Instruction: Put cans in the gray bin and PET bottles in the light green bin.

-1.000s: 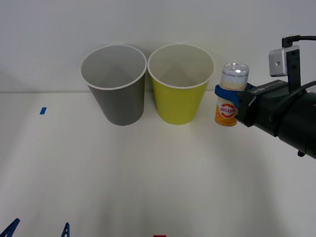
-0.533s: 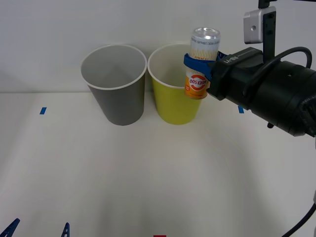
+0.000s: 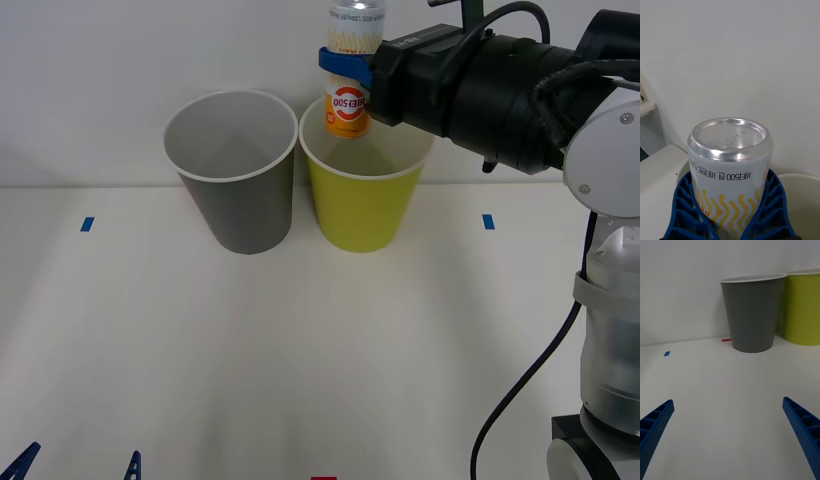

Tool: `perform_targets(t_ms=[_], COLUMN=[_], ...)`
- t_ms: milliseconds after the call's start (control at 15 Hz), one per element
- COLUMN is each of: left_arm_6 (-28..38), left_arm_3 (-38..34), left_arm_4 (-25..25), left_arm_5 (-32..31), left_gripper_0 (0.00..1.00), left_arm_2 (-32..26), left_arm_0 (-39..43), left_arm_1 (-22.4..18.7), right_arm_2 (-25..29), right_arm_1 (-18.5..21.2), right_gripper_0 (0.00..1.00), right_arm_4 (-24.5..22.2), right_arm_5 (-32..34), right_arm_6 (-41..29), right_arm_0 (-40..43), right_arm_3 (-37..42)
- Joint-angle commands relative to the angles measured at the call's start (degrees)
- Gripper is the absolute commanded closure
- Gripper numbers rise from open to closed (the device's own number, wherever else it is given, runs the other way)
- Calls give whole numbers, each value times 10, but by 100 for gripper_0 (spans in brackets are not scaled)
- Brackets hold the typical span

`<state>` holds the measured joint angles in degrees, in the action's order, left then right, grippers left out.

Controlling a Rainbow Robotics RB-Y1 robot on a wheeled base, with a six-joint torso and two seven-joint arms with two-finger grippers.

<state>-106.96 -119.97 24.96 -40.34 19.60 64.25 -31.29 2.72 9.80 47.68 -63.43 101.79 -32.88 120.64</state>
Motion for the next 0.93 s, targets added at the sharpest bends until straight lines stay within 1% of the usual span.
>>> perform_targets(t_ms=[67,133,267,333,400,467,600,800,933], left_arm_6=[0,0,0,0,0,0,0,0,0], left_arm_3=[0,0,0,0,0,0,0,0,0], left_arm_4=[0,0,0,0,0,0,0,0,0], left_arm_5=[0,0,0,0,0,0,0,0,0], left_gripper_0=[0,0,0,0,0,0,0,0,0], left_arm_2=[0,0,0,0,0,0,0,0,0], left_arm_0=[0,0,0,0,0,0,0,0,0], left_arm_1=[0,0,0,0,0,0,0,0,0], right_arm_2=[-42,-56,-83,-97,-102,-117,-133,-155,-170], right_arm_1=[13,14,4,-1,-15,-23,-33,-49,-52], right_gripper_0=[100,100,100,100,100,100,100,100,100], right_arm_4=[0,0,-3,-8,-26,-50,-73,-74,-78], right_arm_5=[64,89,150,176,196,213,234,274,302], right_arm_6=[6,5,7,10,12,13,13,15,17], right_arm_0=[-26,-39,-61,-71,-81,-92,-113,-148,-168], right_arm_3=[-59,-85,-139,-162,-182,-202,-241,-314,-356])
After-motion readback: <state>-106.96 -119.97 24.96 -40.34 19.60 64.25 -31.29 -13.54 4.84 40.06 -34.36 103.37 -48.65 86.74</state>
